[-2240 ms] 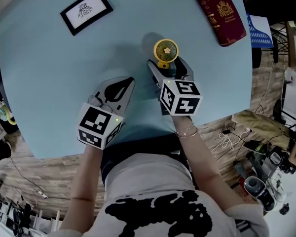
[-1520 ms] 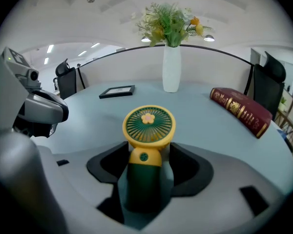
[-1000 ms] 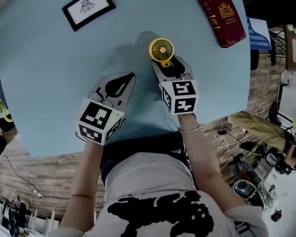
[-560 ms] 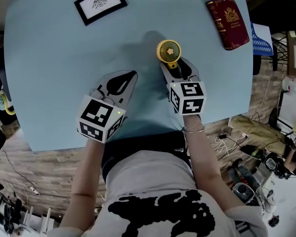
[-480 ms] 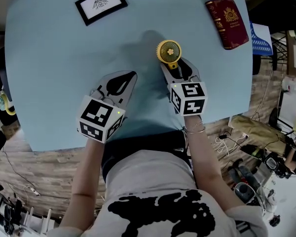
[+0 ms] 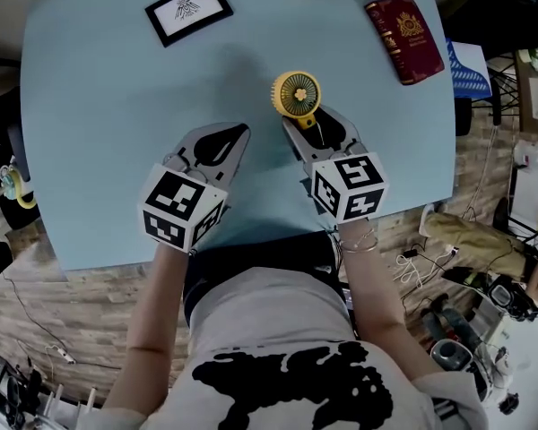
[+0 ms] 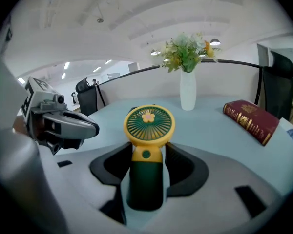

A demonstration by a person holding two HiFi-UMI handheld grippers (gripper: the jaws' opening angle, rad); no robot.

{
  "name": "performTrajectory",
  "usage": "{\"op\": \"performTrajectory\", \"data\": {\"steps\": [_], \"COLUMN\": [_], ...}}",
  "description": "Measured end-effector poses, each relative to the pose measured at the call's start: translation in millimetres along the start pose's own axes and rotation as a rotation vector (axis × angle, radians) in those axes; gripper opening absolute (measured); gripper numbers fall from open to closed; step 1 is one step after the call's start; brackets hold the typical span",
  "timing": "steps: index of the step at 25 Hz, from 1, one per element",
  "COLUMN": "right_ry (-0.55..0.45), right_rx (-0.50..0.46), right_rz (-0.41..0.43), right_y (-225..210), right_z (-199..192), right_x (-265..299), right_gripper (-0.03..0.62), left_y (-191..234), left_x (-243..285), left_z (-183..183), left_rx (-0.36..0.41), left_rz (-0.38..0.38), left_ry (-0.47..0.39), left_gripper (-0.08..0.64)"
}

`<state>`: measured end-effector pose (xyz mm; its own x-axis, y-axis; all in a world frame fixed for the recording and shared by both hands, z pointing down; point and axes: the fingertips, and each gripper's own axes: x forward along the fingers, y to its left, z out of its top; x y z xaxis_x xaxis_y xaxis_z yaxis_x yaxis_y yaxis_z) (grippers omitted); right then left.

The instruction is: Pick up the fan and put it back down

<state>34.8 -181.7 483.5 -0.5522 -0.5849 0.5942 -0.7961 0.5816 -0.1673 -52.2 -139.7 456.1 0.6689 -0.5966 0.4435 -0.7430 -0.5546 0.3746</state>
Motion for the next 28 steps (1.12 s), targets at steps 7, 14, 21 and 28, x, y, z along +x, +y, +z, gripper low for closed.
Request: {"op": "performTrajectory", "data": {"steps": [7, 14, 21, 28], "right_ry": [-0.101, -0.214, -0.306, -0.371], "right_rx": [-0.040, -0.083, -0.115, -0.149], "right_rz": [0.021, 0.064, 0.105, 0.112], "right_y": [19.8, 47.2, 65.8, 77.3], "right_z": [32.3, 73.9, 103.4, 117.2], "right_x": [-22.7, -50.4, -75.1, -101.5], "right_gripper": [0.215, 0.215, 0.215, 0.215], "left_y": [-10.8, -17.7, -25.3, -49.7], "left_x": [-12.9, -30.5, -48.3, -70.4], "left_z": [9.9, 32.3, 62.8, 97.1], "left_rx": [0.012, 0.055, 0.093, 0.164], "left_rz": [0.008, 0.030, 0.040, 0.020], "left_ry": [-0.036, -0.092, -0.159, -0.249], "left_gripper": [0.011, 0.011, 0.011, 0.011]}}
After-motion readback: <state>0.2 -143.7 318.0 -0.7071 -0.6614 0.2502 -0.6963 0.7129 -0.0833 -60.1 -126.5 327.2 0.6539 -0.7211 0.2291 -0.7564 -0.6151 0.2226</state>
